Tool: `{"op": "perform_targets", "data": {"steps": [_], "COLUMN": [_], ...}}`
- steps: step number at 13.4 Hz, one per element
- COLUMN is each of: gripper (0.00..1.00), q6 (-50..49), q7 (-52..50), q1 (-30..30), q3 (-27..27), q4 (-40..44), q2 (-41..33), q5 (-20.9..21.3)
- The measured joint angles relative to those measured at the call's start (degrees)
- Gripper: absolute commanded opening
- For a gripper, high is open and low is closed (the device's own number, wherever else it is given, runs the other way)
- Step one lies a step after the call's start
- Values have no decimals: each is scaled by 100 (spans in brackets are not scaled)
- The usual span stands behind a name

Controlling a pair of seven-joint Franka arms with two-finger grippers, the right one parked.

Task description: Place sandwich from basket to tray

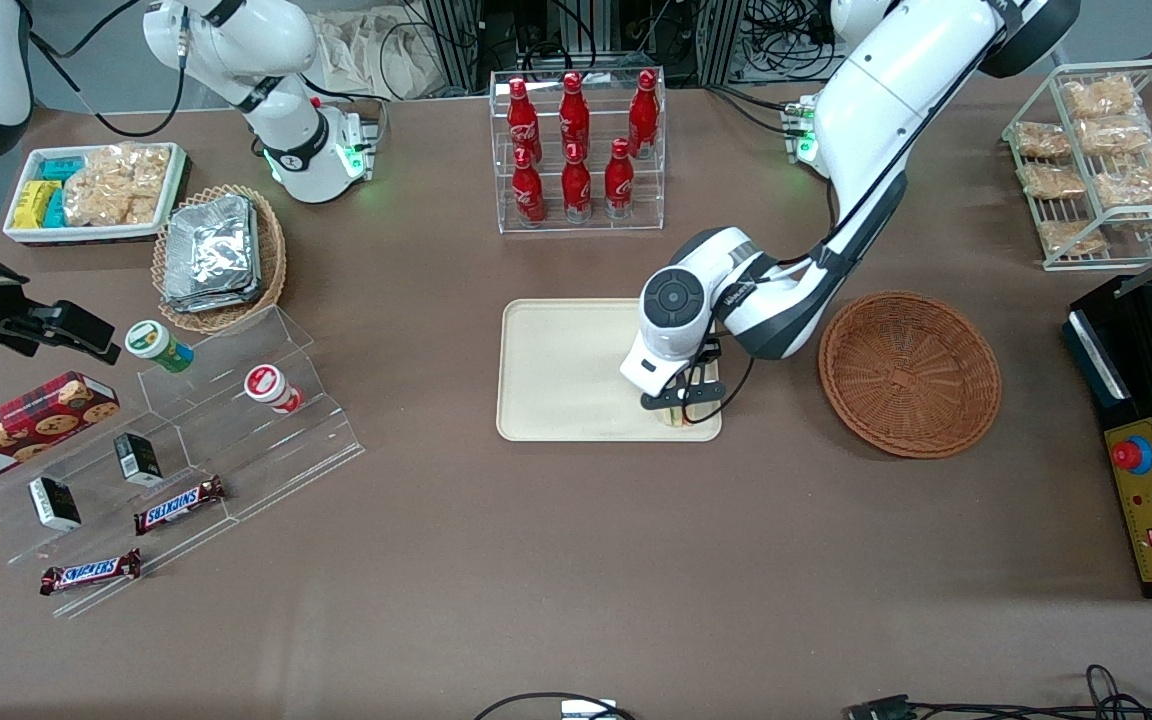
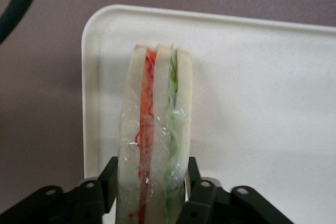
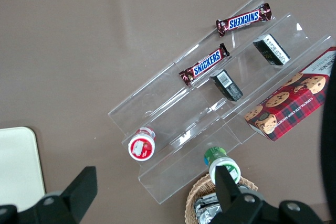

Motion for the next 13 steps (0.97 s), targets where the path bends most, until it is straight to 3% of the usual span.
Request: {"op": "perform_targets", "data": {"steps": [4,8,10,13], "gripper": [100,100,100,100], "q6": [-604,-2817,-3702,-4042], "q7": [16,677,1788,3727], "q1": [223,390,438,511], "q3": [-1,165,859,2469], "q4": [262,1675,2055,1825], "q2": [-748,-1617,-2065,-2702], "q5": [-788,-1527,-1873,-1990]}}
